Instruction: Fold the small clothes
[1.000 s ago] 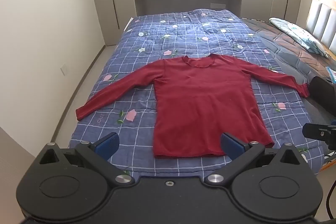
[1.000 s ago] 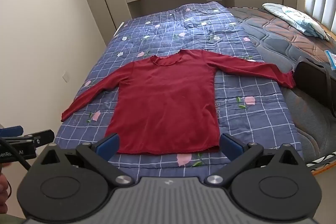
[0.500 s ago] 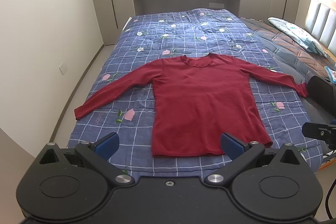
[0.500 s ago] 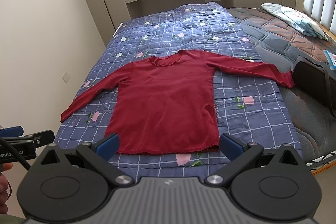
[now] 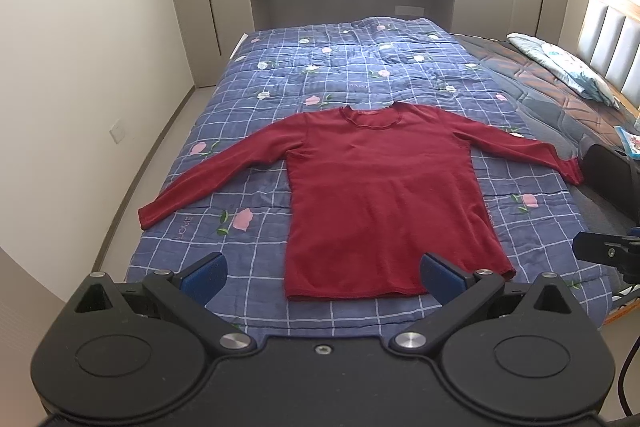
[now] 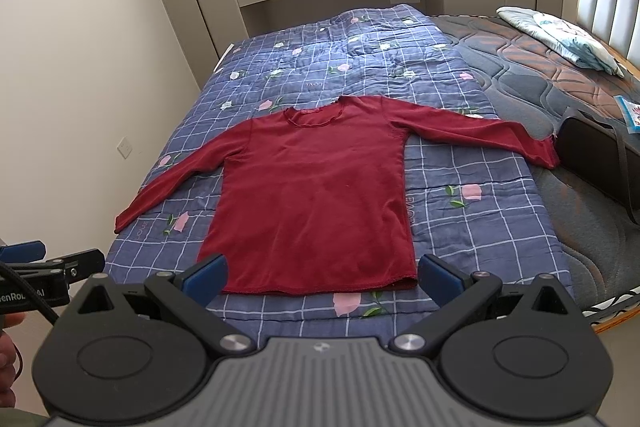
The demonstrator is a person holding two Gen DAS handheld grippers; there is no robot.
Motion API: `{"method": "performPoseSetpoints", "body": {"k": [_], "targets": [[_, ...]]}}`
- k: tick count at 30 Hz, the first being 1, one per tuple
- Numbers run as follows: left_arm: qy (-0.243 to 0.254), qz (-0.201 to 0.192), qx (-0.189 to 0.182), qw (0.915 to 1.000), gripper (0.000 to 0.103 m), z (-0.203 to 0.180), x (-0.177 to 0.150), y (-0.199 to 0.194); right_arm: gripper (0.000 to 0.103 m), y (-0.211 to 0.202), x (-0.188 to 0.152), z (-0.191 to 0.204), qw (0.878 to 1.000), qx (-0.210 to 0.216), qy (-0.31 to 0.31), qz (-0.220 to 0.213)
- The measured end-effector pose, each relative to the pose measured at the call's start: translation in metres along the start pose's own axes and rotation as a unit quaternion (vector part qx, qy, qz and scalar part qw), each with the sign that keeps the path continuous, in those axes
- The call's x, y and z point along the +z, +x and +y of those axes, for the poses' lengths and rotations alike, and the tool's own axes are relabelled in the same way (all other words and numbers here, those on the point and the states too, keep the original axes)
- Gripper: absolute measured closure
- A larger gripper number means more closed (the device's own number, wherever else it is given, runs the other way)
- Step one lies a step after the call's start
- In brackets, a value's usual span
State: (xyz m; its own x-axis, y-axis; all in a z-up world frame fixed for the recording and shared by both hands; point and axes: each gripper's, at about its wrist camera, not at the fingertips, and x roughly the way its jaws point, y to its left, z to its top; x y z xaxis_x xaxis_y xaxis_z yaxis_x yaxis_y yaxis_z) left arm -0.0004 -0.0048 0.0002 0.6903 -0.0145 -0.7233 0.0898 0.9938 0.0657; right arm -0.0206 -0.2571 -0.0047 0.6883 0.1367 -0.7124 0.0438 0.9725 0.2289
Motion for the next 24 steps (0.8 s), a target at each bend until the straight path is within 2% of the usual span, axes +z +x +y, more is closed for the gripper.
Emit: {"method": "performPoseSetpoints", "body": {"k": [24], "targets": [[-0.001, 0.0, -0.001, 1.0, 0.001, -0.0026, -0.0008, -0.0006, 0.0, 0.0022, 0.0004, 0.0004, 1.0, -0.004, -0.004, 0.003]]}}
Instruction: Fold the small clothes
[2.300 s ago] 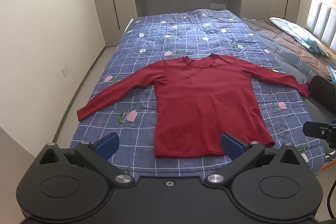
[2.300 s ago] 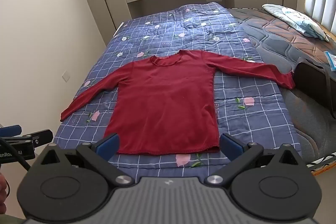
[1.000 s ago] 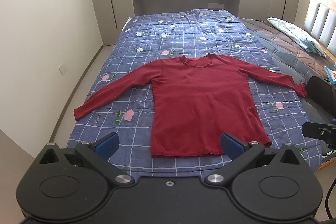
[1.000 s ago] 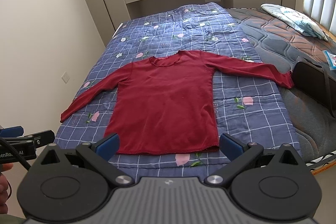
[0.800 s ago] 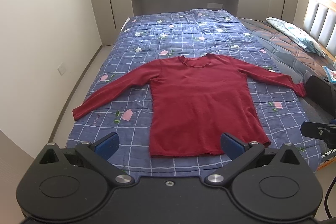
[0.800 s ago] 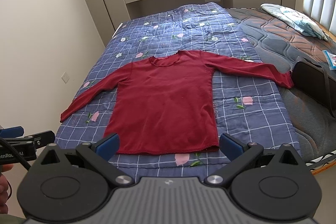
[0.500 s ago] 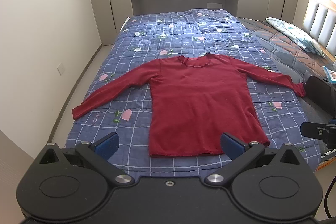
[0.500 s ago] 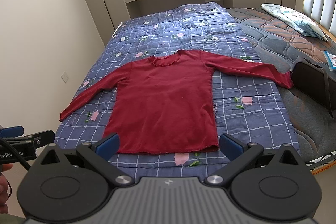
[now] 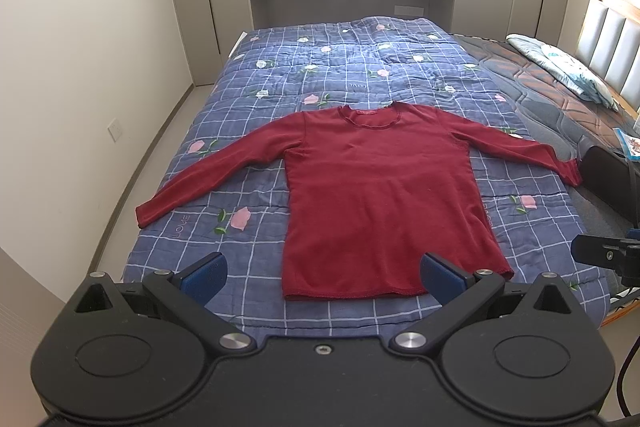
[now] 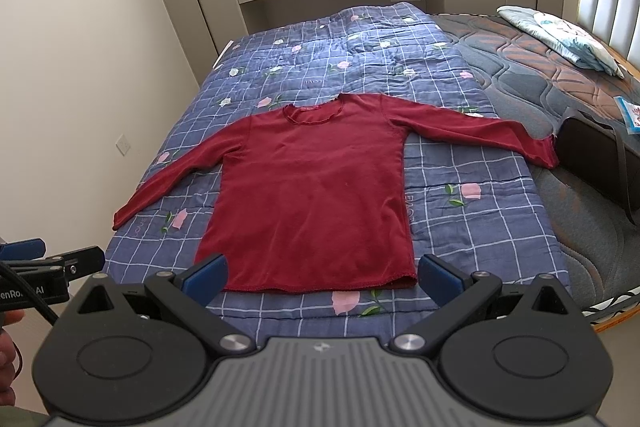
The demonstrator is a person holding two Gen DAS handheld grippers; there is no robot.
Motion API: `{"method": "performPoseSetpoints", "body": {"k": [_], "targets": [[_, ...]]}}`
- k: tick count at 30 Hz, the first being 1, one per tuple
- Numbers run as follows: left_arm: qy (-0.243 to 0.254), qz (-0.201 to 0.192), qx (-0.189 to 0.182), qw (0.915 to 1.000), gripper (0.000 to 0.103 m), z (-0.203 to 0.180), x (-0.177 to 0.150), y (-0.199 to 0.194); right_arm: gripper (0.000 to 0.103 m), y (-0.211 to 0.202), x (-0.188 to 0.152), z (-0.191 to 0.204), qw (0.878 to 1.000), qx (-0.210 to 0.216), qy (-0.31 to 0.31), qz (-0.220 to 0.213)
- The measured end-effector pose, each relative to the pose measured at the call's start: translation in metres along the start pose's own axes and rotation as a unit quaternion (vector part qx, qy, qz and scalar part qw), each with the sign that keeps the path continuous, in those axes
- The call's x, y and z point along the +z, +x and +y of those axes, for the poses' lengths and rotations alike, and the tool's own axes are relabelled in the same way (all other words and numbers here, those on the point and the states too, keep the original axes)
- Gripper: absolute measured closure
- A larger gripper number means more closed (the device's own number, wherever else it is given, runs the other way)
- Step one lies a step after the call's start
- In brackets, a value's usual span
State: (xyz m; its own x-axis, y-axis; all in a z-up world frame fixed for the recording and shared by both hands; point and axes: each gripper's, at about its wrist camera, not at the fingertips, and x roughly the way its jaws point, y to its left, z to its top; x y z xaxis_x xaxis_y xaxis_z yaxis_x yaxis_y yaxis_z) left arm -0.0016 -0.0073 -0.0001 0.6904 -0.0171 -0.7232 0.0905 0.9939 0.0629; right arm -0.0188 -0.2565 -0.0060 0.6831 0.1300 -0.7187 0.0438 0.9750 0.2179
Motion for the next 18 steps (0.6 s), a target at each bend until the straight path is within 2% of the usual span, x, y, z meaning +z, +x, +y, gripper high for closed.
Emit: {"method": "performPoseSetpoints", "body": {"k": [18], "targets": [[-0.001, 0.003, -0.005, 1.0, 0.001, -0.0041, -0.0008, 0.0028, 0.0, 0.0013, -0.0026, -0.0004, 1.0, -0.002, 0.0, 0.001]]}}
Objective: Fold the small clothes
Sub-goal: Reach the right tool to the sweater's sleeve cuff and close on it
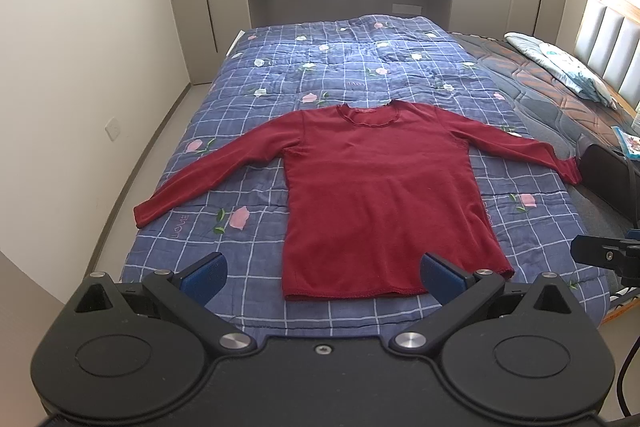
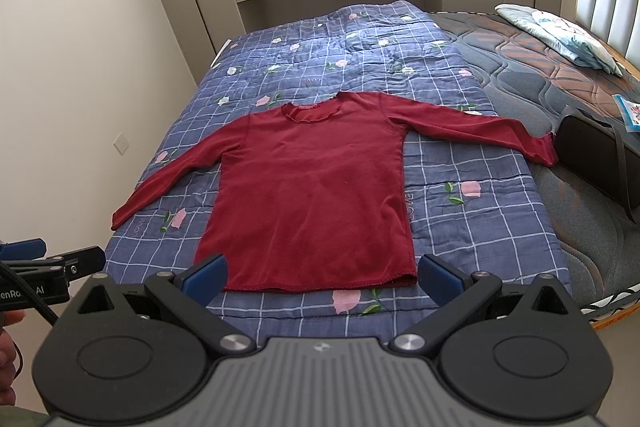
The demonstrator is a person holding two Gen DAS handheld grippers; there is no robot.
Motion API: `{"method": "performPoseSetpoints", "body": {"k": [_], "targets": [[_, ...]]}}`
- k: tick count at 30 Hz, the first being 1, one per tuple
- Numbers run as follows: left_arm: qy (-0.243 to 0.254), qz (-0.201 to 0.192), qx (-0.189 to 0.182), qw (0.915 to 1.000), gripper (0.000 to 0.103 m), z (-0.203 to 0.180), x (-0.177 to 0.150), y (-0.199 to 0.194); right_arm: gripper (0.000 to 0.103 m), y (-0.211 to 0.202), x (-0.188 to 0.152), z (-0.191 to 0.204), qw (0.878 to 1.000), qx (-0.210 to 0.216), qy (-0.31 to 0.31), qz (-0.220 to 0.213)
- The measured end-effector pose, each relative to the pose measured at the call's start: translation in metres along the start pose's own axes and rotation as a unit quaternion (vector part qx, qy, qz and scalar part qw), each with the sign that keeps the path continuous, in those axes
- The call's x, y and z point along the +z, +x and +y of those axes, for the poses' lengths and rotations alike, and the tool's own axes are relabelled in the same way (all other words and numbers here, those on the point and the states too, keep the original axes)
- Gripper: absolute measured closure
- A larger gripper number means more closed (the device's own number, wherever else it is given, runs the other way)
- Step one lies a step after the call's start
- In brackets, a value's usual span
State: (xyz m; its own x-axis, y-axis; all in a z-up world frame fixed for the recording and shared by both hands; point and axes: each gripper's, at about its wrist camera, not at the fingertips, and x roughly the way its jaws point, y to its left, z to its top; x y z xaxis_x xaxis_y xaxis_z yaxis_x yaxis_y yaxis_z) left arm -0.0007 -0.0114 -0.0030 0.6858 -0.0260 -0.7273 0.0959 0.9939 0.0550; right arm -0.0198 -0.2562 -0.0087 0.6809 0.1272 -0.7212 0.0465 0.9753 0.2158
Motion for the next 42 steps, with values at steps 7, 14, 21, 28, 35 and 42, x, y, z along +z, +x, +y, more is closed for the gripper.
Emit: {"method": "performPoseSetpoints", "body": {"k": [7, 14, 21, 28, 35, 42], "targets": [[0.001, 0.006, -0.008, 0.9999, 0.001, 0.007, 0.0, 0.006, 0.0, 0.003, -0.002, 0.006, 1.0, -0.005, 0.002, 0.005], [0.007, 0.018, -0.013, 0.9997, 0.001, 0.014, 0.002, 0.012, 0.0, 0.005, -0.004, 0.012, 1.0, -0.014, 0.009, 0.009], [0.022, 0.051, -0.015, 0.9984, 0.001, 0.018, 0.005, 0.025, 0.0, 0.002, -0.008, 0.011, 0.999, -0.024, 0.04, 0.006], [0.03, 0.068, -0.013, 0.9972, 0.001, 0.013, 0.011, 0.041, 0.0, 0.003, 0.001, -0.01, 0.996, -0.043, 0.077, -0.015], [0.003, 0.113, -0.021, 0.9933, 0.001, 0.006, 0.031, 0.078, 0.0, 0.029, 0.02, -0.044, 0.992, -0.052, 0.113, -0.015], [-0.005, 0.138, -0.015, 0.9904, 0.001, -0.015, 0.064, 0.121, 0.0, 0.084, 0.058, -0.1, 0.986, -0.057, 0.155, -0.027]]}}
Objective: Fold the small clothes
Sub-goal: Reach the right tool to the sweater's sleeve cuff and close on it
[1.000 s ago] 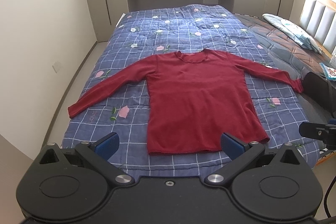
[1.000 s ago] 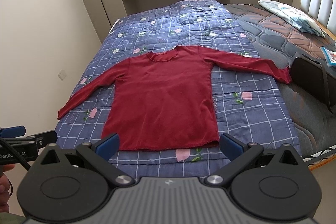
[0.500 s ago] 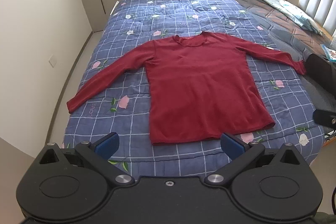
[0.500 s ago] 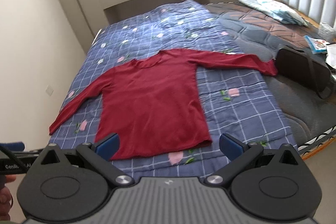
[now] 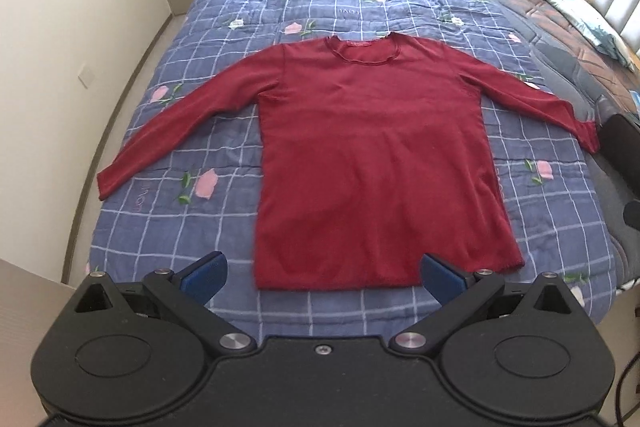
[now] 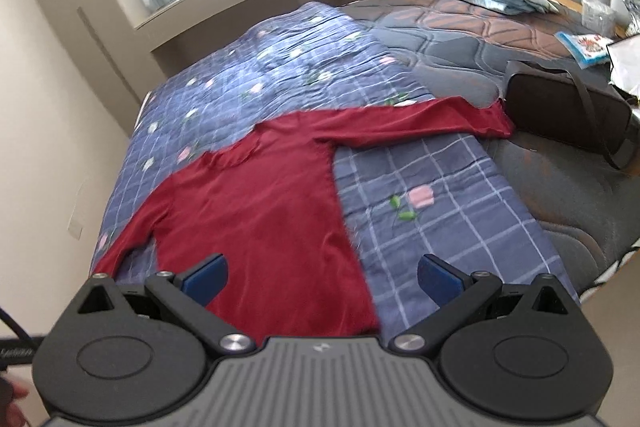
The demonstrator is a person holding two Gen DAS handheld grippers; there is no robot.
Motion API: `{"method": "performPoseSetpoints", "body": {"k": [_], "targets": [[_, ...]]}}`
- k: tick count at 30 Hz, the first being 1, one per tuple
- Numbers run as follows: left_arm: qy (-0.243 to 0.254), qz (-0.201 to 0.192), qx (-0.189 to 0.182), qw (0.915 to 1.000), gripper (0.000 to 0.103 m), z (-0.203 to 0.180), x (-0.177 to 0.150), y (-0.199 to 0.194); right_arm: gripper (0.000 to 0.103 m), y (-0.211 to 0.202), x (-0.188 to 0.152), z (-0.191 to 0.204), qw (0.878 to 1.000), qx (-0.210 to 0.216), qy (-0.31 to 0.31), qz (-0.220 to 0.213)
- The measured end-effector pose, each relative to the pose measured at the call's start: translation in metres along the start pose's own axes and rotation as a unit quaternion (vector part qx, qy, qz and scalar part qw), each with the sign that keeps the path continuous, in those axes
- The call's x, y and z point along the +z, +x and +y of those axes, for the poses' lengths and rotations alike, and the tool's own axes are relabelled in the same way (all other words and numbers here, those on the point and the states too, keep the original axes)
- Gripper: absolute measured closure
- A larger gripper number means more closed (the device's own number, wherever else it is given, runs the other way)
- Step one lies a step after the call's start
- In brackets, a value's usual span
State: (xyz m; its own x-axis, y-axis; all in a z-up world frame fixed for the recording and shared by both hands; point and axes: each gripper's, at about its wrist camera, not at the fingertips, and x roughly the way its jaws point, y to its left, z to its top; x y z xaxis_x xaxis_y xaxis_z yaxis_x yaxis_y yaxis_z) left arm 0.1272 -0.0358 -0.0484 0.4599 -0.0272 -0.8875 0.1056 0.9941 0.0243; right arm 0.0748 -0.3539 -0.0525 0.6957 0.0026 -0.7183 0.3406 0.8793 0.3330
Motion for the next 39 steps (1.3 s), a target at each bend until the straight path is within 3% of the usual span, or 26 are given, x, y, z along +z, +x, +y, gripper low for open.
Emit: {"method": "performPoseSetpoints", "body": {"k": [6, 13, 21, 30, 35, 39], "targets": [[-0.017, 0.011, 0.01, 0.9997, 0.001, -0.03, 0.047, 0.035, 0.0, 0.061, 0.038, -0.047, 0.999, -0.03, 0.03, -0.001], [-0.037, 0.011, -0.015, 0.9991, 0.001, -0.081, 0.109, 0.093, 0.0, 0.15, 0.071, -0.117, 0.996, -0.072, 0.046, 0.014], [-0.058, 0.003, -0.008, 0.9983, 0.001, -0.135, 0.167, 0.174, 0.0, 0.232, 0.104, -0.197, 0.976, -0.16, 0.142, -0.038], [-0.041, -0.001, 0.019, 0.999, 0.001, -0.172, 0.188, 0.268, 0.001, 0.305, 0.117, -0.276, 0.959, -0.168, 0.214, -0.08], [-0.039, 0.004, 0.029, 0.9988, 0.001, -0.177, 0.192, 0.311, 0.016, 0.325, 0.12, -0.294, 0.955, -0.178, 0.22, -0.088], [-0.031, 0.0, 0.041, 0.9987, 0.001, -0.181, 0.195, 0.327, 0.023, 0.332, 0.122, -0.301, 0.949, -0.193, 0.228, -0.097]]}}
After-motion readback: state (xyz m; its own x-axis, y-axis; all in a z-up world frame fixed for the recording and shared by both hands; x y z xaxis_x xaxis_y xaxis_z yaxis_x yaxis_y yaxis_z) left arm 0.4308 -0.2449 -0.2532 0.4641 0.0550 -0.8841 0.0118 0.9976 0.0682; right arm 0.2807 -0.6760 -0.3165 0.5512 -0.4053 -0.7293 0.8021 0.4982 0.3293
